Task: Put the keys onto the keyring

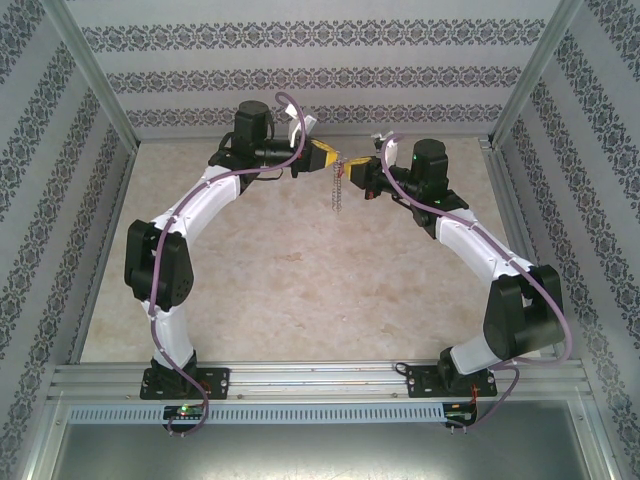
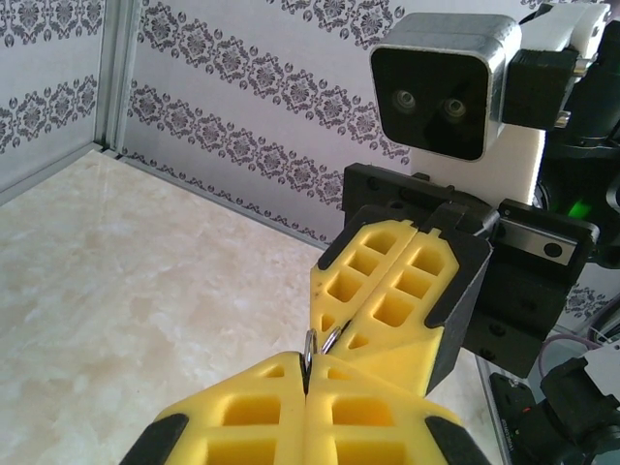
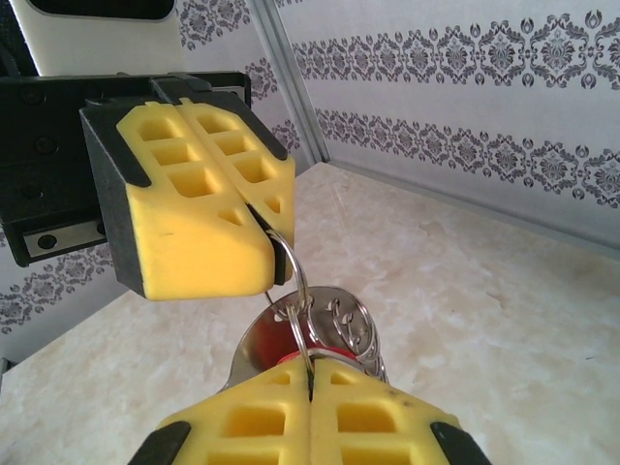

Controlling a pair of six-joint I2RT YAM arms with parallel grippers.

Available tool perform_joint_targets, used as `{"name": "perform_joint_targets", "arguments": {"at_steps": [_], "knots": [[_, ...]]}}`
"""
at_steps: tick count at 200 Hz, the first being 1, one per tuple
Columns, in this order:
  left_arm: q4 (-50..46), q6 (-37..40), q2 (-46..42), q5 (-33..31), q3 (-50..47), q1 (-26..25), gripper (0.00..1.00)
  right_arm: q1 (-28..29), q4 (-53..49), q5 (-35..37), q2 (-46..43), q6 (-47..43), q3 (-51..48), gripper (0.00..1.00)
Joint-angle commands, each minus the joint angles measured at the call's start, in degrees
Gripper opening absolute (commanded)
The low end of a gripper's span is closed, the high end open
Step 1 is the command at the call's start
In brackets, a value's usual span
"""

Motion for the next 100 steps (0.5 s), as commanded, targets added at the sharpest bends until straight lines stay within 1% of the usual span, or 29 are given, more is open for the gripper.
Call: {"name": "perform_joint_targets", "arguments": {"at_steps": [1, 51, 100], "knots": [[-0.47, 1.70, -2.81, -0.37, 1.18, -1.32, 0.00, 1.19, 0.30, -0.56, -0.65, -1.57, 0.28, 0.00], [-0.68, 2.05, -3.33, -1.56, 1.25, -1.82, 0.00, 4.06, -3.09, 4.51, -1.12, -5.69, 0.15, 0.00], [-0.97, 2.34, -3.29, -2.17, 1.18, -2.19, 0.00, 4.81, -3.23, 5.13, -0.08, -5.99, 0.76, 0.00]]}}
